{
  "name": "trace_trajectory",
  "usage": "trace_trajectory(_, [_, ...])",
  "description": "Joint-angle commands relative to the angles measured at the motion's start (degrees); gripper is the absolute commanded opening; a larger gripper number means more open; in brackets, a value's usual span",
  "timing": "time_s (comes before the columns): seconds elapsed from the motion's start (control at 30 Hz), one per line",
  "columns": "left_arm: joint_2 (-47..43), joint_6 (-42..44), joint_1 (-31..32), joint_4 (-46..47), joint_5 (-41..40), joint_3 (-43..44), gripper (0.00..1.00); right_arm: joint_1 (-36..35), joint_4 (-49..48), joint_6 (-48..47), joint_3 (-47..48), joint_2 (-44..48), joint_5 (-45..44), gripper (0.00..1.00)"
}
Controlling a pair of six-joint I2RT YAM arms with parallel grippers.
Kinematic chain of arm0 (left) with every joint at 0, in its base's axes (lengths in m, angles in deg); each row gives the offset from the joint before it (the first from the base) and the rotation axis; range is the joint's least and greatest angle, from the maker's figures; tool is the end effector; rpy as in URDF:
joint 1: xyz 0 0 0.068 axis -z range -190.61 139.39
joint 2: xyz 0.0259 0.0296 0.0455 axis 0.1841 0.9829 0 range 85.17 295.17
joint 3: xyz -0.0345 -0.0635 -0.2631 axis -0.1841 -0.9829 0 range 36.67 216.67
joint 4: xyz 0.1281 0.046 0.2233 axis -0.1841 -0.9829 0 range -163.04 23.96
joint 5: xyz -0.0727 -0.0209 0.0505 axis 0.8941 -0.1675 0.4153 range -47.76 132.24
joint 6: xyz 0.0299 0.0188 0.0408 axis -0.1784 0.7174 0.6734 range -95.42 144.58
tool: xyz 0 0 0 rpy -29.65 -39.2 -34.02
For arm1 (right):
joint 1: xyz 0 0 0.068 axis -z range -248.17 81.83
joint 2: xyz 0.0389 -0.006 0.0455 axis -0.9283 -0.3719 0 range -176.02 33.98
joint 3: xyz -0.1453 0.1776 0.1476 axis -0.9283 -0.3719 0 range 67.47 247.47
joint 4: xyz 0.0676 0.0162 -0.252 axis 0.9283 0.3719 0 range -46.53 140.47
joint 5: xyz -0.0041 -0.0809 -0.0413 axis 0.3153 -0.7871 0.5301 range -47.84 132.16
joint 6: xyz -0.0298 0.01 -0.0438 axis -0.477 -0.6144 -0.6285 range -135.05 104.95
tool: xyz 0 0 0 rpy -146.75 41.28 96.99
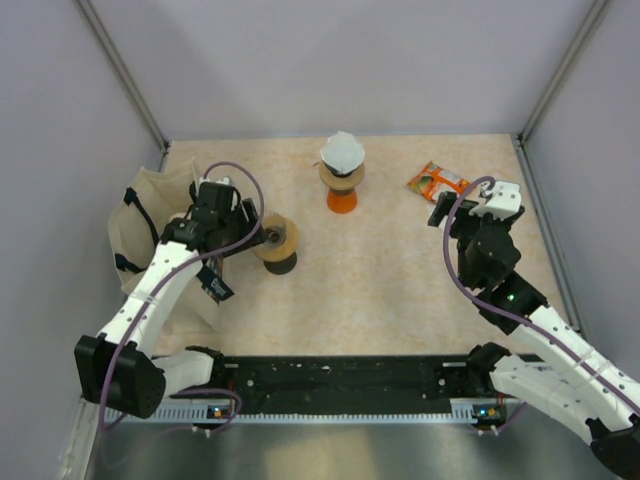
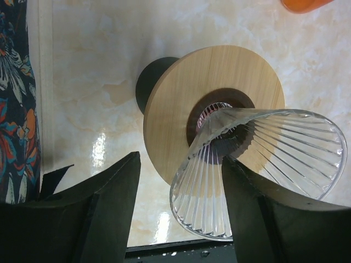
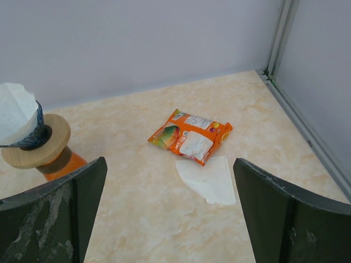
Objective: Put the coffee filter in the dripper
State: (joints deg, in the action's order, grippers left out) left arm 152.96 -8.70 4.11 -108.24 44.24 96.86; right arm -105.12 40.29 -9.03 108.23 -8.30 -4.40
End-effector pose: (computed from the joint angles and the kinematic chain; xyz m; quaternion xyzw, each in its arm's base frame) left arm 0.2335 -0.0626 0.3013 -0.1455 0.9276 -0.1547 0.3073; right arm 0.1512 0.0812 0.3474 0.1026 0.6925 -0.0150 0.7139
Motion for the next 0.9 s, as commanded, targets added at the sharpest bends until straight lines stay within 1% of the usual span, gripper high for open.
trace_trajectory(0.0, [-0.1,1.0,0.0,-1.0,-1.4,3.8,0.73,0.1,-0.8,-0.7,0.1,0.3,0.6,0.99])
trace_trajectory(0.03, [-0.4,1.2,0.0,-1.0,-1.5,4.0,0.80,0.2,-0.8,-0.7,0.0,0.3,0.7,0.99])
trace_trajectory(0.07, [-0.6,1.5,0.0,-1.0,-3.2,4.2,0.91,0.1,-0.8,-0.7,0.0,0.3,0.7,0.99])
trace_trajectory(0.1, [-0.7,1.8,0.0,-0.9,-3.5,4.3,0.98,0.2,-0.8,-0.7,0.0,0.3,0.5,0.99])
trace_trajectory(0.27, [0.6,2.3,0.0,-0.8,-3.6,6.0,0.99,0.1,-0.8,-0.7,-0.1,0.3,0.5,0.99])
trace_trajectory(0.6, [6.5,2.3,0.0,1.4,-2.3,7.9,0.99,0.1,-0.9,-0.9,-0.4,0.1,0.3,0.99])
trace_trajectory(0.63, [6.8,2.2,0.0,1.7,-0.5,8.1,0.99,0.2,-0.9,-1.0,-0.3,0.0,0.3,0.99])
trace_trajectory(0.87, [7.3,2.1,0.2,2.5,-0.8,8.4,0.99,0.1,-1.0,-1.0,-0.4,0.1,0.6,0.99])
